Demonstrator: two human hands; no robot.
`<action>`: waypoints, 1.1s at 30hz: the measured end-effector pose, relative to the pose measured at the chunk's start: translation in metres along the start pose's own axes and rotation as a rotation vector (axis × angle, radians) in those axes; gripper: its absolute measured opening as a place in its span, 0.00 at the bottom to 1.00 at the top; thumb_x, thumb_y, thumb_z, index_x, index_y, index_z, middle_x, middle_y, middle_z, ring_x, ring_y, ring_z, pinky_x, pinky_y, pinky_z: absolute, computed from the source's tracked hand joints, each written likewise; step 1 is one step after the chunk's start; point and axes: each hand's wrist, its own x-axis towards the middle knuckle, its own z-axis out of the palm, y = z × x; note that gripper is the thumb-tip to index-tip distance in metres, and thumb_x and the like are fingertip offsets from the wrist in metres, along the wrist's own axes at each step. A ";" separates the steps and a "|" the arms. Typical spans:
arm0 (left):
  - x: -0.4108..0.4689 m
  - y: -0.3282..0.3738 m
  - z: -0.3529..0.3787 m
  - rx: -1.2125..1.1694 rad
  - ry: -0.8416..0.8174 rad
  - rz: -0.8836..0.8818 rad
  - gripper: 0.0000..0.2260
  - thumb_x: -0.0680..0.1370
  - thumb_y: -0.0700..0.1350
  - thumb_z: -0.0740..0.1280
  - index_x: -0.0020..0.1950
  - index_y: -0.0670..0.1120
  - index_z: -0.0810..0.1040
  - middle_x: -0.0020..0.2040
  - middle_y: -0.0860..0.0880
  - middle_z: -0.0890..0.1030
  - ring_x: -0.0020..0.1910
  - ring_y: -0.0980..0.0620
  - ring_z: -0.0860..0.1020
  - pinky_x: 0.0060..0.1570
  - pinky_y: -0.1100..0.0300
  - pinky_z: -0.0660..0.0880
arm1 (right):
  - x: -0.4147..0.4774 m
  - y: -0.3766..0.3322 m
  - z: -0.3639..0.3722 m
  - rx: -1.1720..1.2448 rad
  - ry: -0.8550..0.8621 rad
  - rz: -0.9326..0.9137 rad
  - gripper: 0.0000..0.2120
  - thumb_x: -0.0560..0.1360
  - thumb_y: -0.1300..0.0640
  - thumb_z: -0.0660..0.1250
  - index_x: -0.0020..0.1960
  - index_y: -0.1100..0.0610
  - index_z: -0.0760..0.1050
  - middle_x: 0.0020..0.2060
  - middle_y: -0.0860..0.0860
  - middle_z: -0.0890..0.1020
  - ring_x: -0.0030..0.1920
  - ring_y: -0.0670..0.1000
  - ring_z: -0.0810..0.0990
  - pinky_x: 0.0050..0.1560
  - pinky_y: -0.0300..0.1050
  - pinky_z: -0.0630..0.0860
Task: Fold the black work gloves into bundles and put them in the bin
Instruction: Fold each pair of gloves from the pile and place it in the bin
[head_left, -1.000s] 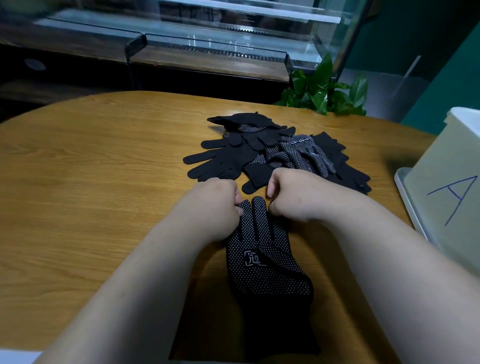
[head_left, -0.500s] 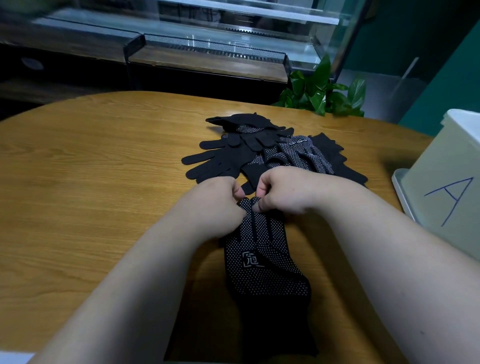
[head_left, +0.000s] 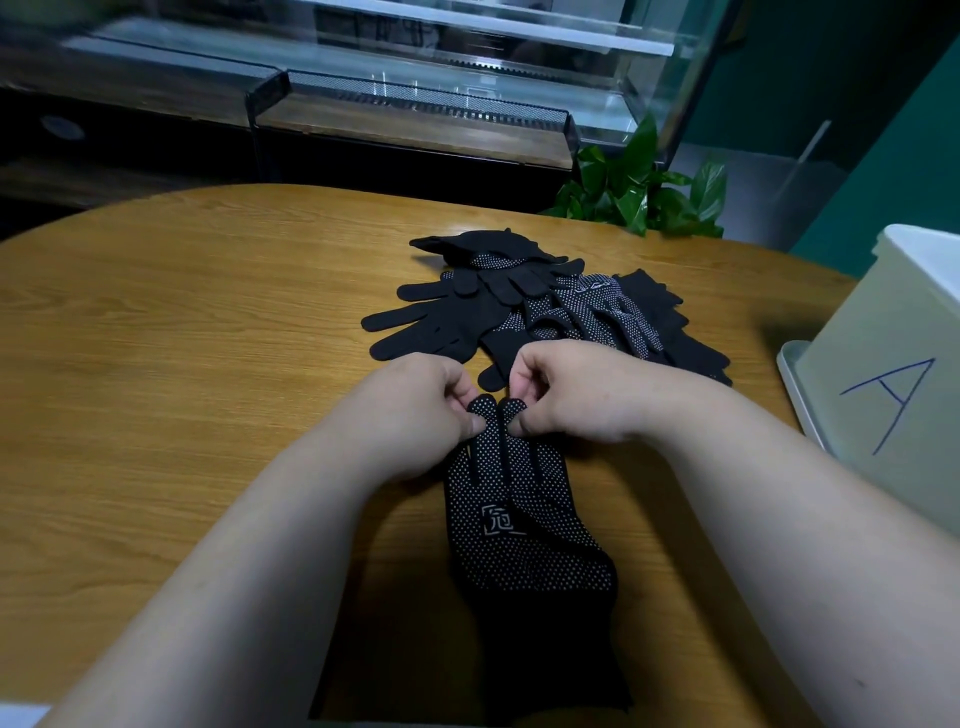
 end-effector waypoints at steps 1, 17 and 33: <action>0.000 -0.001 0.000 -0.020 -0.002 0.003 0.06 0.75 0.48 0.74 0.41 0.52 0.79 0.34 0.57 0.80 0.31 0.59 0.75 0.36 0.62 0.71 | 0.001 0.001 0.001 0.044 0.001 0.004 0.13 0.69 0.54 0.79 0.49 0.49 0.77 0.34 0.43 0.81 0.31 0.41 0.75 0.36 0.39 0.70; 0.002 -0.008 -0.002 -0.170 -0.002 0.020 0.07 0.74 0.45 0.76 0.40 0.53 0.80 0.29 0.58 0.77 0.29 0.60 0.73 0.35 0.63 0.69 | -0.002 0.007 0.002 0.175 0.034 -0.021 0.08 0.74 0.58 0.75 0.42 0.50 0.76 0.27 0.42 0.78 0.27 0.45 0.75 0.30 0.41 0.74; -0.031 0.005 -0.007 -0.240 0.063 0.201 0.06 0.72 0.45 0.77 0.42 0.56 0.84 0.32 0.62 0.80 0.33 0.66 0.76 0.37 0.74 0.70 | -0.076 0.002 0.016 0.217 0.455 -0.120 0.09 0.71 0.54 0.78 0.41 0.44 0.78 0.35 0.33 0.79 0.33 0.39 0.74 0.37 0.31 0.69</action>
